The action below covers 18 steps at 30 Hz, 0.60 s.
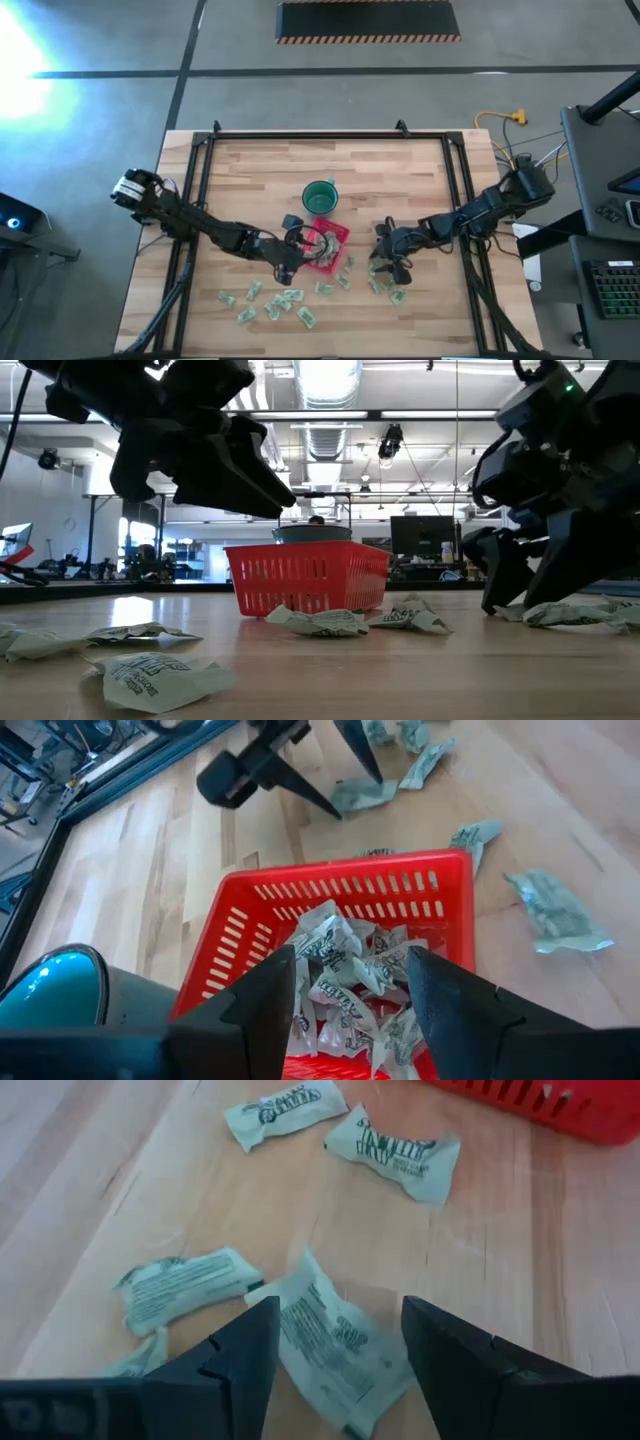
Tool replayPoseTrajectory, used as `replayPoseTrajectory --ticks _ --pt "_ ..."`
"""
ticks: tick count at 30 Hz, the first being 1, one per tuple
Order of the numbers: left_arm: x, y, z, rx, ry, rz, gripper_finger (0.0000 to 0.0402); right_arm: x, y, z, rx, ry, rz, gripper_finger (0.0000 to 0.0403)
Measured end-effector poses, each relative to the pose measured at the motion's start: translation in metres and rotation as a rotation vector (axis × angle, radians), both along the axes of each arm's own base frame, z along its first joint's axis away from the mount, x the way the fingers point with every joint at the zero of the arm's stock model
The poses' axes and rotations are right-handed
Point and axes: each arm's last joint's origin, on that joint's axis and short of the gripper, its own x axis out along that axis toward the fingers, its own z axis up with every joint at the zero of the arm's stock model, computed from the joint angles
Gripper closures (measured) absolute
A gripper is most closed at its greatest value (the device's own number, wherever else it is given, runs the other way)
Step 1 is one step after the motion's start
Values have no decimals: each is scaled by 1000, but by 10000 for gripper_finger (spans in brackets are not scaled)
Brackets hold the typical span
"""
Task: Pick and place items into bin
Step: Put the light green stevia packet into the red bin
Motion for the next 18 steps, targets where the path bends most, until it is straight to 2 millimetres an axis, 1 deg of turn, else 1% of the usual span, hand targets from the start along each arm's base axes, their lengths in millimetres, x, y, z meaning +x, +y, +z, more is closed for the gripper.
replayPoseTrajectory --ticks 5,8,12,18 --pt "-5 -4 6 -15 -9 -10 226 5 1 2 -21 30 12 201" --pt "-8 -5 11 -33 -17 -10 226 5 1 3 -30 25 15 212" --pt "-13 -7 18 -72 -28 -3 226 5 0 3 -49 20 27 246" --pt "-20 -13 27 -89 -58 -28 226 5 0 3 -69 16 45 320"
